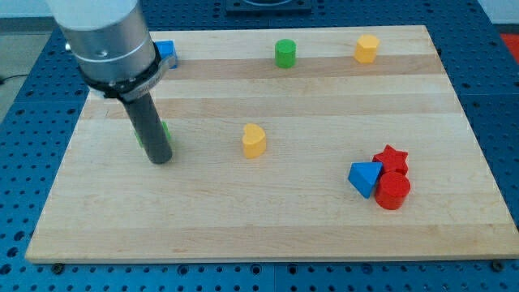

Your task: Drag the yellow heart to the top right of the red star

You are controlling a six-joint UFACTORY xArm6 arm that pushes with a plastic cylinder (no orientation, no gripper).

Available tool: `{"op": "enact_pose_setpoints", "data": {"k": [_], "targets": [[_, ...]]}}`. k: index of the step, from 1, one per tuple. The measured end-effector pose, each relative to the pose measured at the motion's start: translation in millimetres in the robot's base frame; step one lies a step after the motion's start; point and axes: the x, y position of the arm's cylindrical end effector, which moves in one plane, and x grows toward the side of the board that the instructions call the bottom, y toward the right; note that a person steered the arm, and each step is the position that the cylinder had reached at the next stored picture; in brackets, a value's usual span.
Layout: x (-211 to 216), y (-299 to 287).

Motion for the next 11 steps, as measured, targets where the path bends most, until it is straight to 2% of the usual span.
{"op": "enact_pose_setpoints", "data": {"k": [1, 2, 3, 6, 7, 8, 9, 11], "targets": [[-23.4, -0.6], [-25.6, 3.6], [5.9, 36.4], [-6.4, 204.5], [-15.7, 188.1], [-17.0, 134.9], [-36.9, 140.5], [-39.7, 230.2]]}}
